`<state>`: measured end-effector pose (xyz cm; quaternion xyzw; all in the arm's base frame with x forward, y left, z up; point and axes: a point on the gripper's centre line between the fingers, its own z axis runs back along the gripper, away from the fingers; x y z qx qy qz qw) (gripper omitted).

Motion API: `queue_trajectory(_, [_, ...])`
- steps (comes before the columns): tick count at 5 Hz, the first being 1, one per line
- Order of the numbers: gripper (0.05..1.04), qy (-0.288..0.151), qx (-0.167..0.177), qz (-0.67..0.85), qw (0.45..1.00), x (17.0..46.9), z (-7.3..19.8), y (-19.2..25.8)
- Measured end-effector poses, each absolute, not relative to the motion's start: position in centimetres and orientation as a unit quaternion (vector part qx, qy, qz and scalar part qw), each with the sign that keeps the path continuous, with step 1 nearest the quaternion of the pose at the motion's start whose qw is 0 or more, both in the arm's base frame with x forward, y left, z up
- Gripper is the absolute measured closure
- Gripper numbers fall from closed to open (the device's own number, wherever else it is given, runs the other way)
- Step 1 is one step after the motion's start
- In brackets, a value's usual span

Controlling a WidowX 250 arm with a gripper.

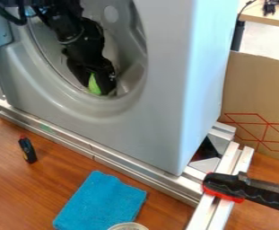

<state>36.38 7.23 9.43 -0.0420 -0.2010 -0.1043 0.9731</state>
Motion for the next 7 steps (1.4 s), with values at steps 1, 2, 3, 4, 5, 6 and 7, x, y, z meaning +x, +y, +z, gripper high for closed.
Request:
queue_trajectory(1, [0.398, -0.202, -0.047, -0.100, 0.973, 36.4, 9.4, 7.1])
queue_trajectory(2, [0.439, -0.196, -0.041, -0.088, 0.976, 36.4, 9.3, 7.4])
queue_trajectory(3, [0.439, -0.177, -0.026, -0.073, 0.981, 35.4, 9.3, 7.8])
queue_trajectory(4, [0.439, -0.132, -0.005, -0.063, 0.989, 31.9, 9.8, 5.9])
queue_trajectory(5, [0.439, -0.110, 0.014, -0.071, 0.991, 29.0, 10.7, 3.8])
queue_trajectory(6, [0.439, -0.106, -0.006, -0.099, 0.989, 27.0, 10.3, 1.7])
queue_trajectory(7, [0.439, -0.090, -0.009, -0.130, 0.987, 26.4, 9.7, -0.6])
